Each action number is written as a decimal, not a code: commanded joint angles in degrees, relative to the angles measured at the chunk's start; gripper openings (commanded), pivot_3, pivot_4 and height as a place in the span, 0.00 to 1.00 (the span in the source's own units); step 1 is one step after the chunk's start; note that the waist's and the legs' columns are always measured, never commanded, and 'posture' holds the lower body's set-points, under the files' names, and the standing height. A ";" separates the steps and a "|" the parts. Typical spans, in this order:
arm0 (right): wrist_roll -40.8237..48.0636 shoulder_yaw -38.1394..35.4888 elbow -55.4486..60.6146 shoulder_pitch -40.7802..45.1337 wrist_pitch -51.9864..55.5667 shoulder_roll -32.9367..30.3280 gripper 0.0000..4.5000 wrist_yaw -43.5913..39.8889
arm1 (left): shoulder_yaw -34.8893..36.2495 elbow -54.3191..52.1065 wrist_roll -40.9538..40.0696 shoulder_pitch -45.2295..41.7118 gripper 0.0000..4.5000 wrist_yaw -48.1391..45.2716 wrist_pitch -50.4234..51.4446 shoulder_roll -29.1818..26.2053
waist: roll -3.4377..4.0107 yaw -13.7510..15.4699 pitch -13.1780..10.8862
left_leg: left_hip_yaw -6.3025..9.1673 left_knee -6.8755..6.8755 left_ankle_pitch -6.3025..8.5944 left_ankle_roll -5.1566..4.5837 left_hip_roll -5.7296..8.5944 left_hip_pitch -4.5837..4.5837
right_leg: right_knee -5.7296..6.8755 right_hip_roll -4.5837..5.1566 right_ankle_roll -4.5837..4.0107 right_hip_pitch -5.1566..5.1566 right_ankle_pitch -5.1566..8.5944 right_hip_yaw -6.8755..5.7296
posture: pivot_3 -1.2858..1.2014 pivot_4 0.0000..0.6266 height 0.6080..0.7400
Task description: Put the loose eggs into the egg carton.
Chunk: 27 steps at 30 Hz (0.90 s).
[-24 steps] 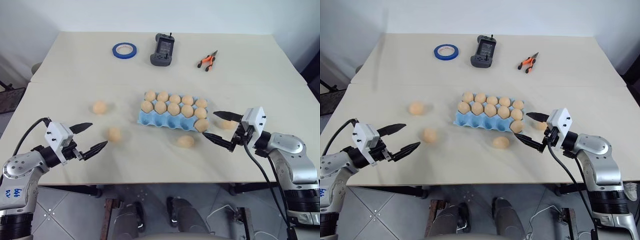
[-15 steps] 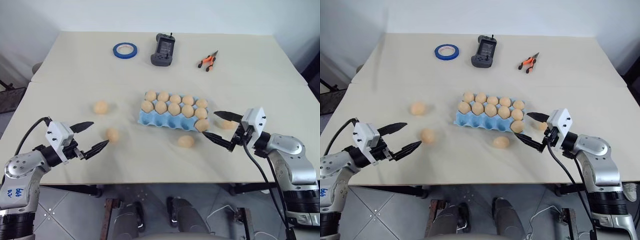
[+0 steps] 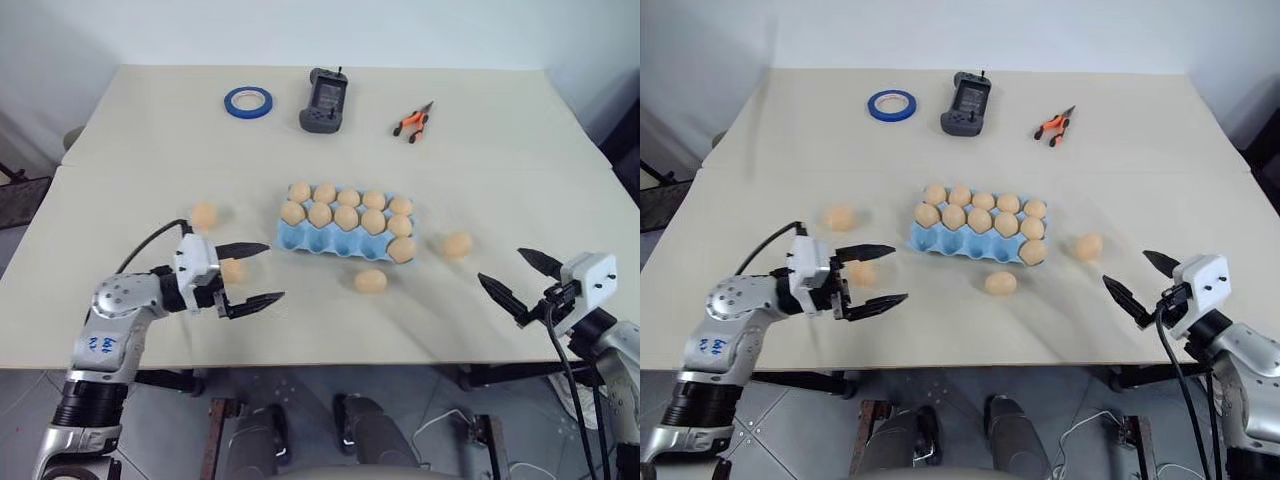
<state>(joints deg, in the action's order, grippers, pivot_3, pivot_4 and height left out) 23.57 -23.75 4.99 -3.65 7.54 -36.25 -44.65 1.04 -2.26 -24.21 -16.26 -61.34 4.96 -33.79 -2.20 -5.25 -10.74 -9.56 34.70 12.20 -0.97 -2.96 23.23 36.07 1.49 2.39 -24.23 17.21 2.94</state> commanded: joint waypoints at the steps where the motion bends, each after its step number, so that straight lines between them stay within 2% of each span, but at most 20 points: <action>1: -0.28 0.68 1.19 1.53 -0.48 -0.27 1.00 0.76 | -0.42 -0.06 0.30 -1.32 0.99 -0.81 -1.05 0.39 | 0.00 -0.10 0.00 | 0.02 0.07 0.00 0.00 -0.01 -0.02 | 0.00 -0.02 -0.01 0.03 -0.01 0.01 | 0.52 0.24 1.00; 7: -4.84 8.29 -5.09 11.50 2.41 -1.85 1.00 1.01 | -1.05 -0.37 0.32 -1.45 0.99 -0.96 -1.22 0.73 | 0.01 -0.55 -0.01 | 0.07 0.36 0.00 -0.04 -0.05 -0.13 | -0.23 0.01 0.05 0.40 -0.16 -0.02 | 0.52 0.24 1.00; 12: -7.97 13.46 -19.45 24.16 1.29 0.39 1.00 1.15 | -0.96 -1.14 0.64 -0.67 0.99 -0.31 -1.53 0.80 | 0.01 -0.69 -0.01 | 0.06 0.33 0.02 -0.07 -0.02 -0.11 | -0.47 0.12 0.06 0.52 -0.23 -0.07 | 0.52 0.24 1.00; 17: -10.20 15.46 -29.98 29.72 -2.35 1.89 1.00 0.34 | -0.50 -2.05 0.55 0.53 0.99 0.44 -1.63 0.74 | 0.03 -0.27 -0.01 | 0.23 0.20 0.05 -0.10 -0.05 -0.07 | -0.38 0.10 -0.01 0.44 -0.19 -0.27 | 0.52 0.24 1.00; 23: -10.74 15.63 -33.67 30.29 -5.93 2.23 0.55 -0.61 | -0.06 -2.32 0.41 0.72 1.00 1.21 -1.68 0.69 | 0.05 0.40 -0.03 | 0.34 0.18 0.17 0.00 -0.13 0.00 | -0.30 0.04 0.25 0.36 -0.30 -0.41 | 0.52 0.24 1.00; 24: -10.24 15.45 -32.88 30.00 -6.03 2.23 0.51 -1.12 | 0.12 -2.36 0.37 0.77 1.00 1.38 -1.71 0.69 | 0.06 0.39 -0.03 | 0.34 0.19 0.17 0.00 -0.14 0.00 | -0.30 0.04 0.27 0.36 -0.31 -0.42 | 0.52 0.24 1.00; 27: -7.38 14.76 -27.17 29.61 -5.24 2.69 0.51 -2.87 | 1.08 -2.29 -0.26 0.77 1.00 2.02 -1.63 0.80 | 0.07 0.32 -0.04 | 0.35 0.24 0.17 0.00 -0.14 0.00 | -0.26 0.04 0.25 0.38 -0.30 -0.42 | 0.52 0.24 1.00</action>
<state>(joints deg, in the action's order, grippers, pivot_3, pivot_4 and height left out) 13.61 -7.27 -27.28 25.68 2.69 -33.60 -46.31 0.32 -2.09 -23.83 -15.51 -59.72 4.22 -32.77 -2.13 -4.93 -10.78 -9.22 34.95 12.36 -0.97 -3.10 23.23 35.81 1.53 2.62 -23.85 16.92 2.54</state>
